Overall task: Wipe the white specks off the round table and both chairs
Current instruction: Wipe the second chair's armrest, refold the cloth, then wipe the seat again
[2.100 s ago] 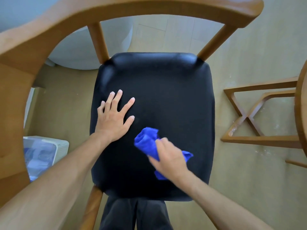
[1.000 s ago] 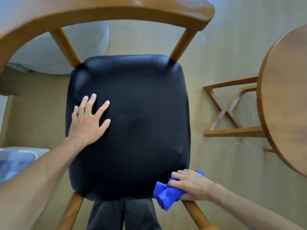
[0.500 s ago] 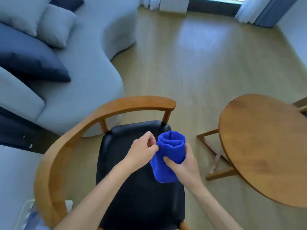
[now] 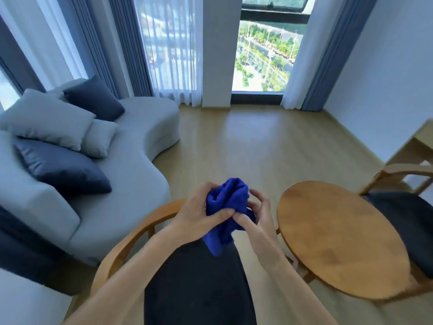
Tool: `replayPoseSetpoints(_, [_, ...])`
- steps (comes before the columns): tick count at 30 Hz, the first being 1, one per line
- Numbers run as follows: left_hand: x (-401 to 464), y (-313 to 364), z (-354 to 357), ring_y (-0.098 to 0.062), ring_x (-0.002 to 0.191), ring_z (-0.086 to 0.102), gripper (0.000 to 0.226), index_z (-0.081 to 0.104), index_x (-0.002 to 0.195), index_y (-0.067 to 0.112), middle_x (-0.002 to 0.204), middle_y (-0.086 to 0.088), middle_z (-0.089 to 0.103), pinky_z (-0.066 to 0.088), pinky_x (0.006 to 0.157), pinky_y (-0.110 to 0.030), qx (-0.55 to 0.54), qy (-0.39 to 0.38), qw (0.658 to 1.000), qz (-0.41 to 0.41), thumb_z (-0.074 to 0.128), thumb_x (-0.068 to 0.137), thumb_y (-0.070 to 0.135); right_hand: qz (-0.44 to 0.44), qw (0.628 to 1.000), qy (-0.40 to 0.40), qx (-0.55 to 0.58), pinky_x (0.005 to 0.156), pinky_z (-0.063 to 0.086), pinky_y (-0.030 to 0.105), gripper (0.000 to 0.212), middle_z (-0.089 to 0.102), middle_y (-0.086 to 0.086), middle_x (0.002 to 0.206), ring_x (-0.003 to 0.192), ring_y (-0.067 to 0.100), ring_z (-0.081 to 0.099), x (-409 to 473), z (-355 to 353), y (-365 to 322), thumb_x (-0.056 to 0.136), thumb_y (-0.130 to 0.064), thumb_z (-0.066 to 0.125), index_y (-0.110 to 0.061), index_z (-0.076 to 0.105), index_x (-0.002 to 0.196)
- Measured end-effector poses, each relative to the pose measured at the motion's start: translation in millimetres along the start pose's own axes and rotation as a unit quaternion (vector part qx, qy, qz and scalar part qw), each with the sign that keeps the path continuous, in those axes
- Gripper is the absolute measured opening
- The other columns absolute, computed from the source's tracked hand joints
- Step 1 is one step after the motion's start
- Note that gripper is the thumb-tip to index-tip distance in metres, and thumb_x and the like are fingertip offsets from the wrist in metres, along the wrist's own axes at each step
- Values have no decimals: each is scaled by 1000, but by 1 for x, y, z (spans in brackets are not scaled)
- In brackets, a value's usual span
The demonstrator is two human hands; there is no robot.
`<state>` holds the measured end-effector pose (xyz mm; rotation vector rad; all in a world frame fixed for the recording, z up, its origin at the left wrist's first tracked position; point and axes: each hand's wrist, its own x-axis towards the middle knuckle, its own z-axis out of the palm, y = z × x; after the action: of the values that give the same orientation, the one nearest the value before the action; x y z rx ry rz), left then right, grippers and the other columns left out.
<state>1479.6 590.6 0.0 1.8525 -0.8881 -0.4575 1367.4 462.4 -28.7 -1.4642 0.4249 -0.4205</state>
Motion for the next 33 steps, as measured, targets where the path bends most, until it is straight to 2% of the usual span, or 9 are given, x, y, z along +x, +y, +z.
replayPoseSetpoints(6, [-30,52,-25,-17,83,65,32,58,109,21,95,-4,67,56,74,-29,-31,-72,994,76,68,81,34,-24,996,-89,-1,94,53,35,93,58,-14,130,119,8,58,-42,-4,-54,73,-48,77,-26,28,148])
replayPoseSetpoints(10, [-48,77,-39,-25,87,64,20,59,105,16,95,-9,67,57,77,-37,-7,-135,987,87,64,89,26,-47,994,-81,-52,74,55,26,33,69,-1,104,98,15,65,-63,-6,-81,85,-12,73,-18,57,113])
replayPoseSetpoints(12, [-53,86,-50,-23,88,64,14,59,104,17,97,-7,66,56,76,-34,12,-176,981,76,61,93,24,-8,994,-44,-101,76,56,29,35,70,7,104,97,20,65,-67,-19,-86,78,-2,71,-18,62,108])
replayPoseSetpoints(15, [-61,96,-60,-14,89,64,9,60,103,24,95,7,65,55,81,-32,86,-222,969,72,53,97,22,21,973,-92,-213,76,55,22,37,70,6,106,95,16,64,-80,-45,-99,80,8,65,-11,68,112])
replayPoseSetpoints(18, [-67,108,-53,-11,90,62,13,61,102,27,94,11,64,54,82,-31,122,-235,960,93,51,98,19,22,927,-149,-344,77,54,27,30,70,1,100,92,15,63,-92,-61,-121,82,3,66,-12,67,107])
replayPoseSetpoints(22, [-71,130,-30,-8,91,62,18,61,104,28,97,14,65,55,79,-24,129,-247,953,117,52,97,14,35,901,-226,-369,100,44,30,61,52,-15,136,127,6,46,-99,-63,-143,84,-18,74,-32,45,136])
replayPoseSetpoints(24, [-69,144,-19,-7,93,63,18,61,106,27,98,14,66,55,78,-22,148,-266,943,136,53,97,14,6,891,-240,-385,88,50,24,49,62,-8,123,114,10,58,-103,-63,-149,87,-22,72,-26,51,131])
replayPoseSetpoints(27, [-62,158,-6,-12,94,65,15,61,109,20,100,7,68,56,76,-24,91,-240,960,116,56,96,16,-81,890,-178,-412,65,48,14,8,66,-4,85,79,10,63,-109,-79,-156,91,-19,66,-16,62,98])
replayPoseSetpoints(33, [-53,152,49,-21,95,69,14,58,105,7,97,-5,71,58,77,-34,7,-192,979,62,53,94,13,-57,908,-151,-387,71,54,26,11,68,-3,95,84,13,66,-124,-153,-145,94,-31,63,-23,60,100])
